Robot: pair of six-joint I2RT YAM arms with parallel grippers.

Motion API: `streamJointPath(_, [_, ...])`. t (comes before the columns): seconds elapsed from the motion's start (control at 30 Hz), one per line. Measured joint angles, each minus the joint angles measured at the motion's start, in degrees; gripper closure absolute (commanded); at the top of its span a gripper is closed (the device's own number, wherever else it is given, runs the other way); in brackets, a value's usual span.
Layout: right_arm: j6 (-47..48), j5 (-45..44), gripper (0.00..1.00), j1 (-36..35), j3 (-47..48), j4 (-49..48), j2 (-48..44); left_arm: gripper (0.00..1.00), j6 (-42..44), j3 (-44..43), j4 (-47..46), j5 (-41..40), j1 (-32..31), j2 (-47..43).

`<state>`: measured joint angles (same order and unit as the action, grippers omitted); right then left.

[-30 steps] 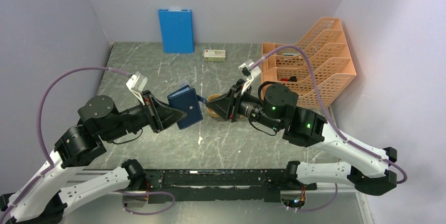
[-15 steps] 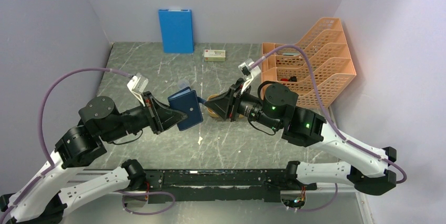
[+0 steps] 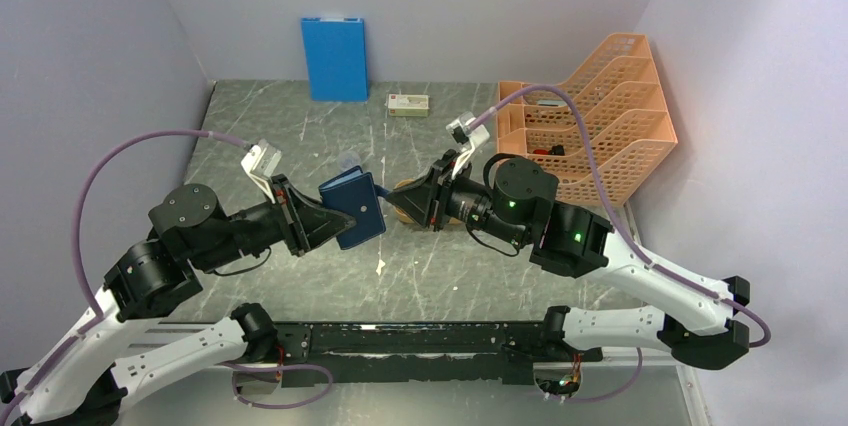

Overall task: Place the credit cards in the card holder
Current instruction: Close the card holder at the center of the board.

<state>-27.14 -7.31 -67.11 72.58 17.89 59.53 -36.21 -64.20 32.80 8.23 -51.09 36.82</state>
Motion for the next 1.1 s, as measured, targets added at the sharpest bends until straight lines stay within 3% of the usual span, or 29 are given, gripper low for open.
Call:
streamJointPath(0.27, [0.0, 0.0, 1.00, 0.0, 0.0, 0.0, 0.0, 0.95, 0.0, 0.0, 0.0, 0.0, 0.0, -0.6])
streamJointPath(0.7, [0.5, 1.2, 1.00, 0.0, -0.1, 0.5, -2.4, 0.95, 0.6, -0.3, 0.6, -1.4, 0.0, -0.3])
streamJointPath(1.1, [1.3, 5.5, 1.00, 0.2, -1.2, 0.4, -3.4, 0.95, 0.9, -2.9, 0.9, -1.4, -0.1, 5.6])
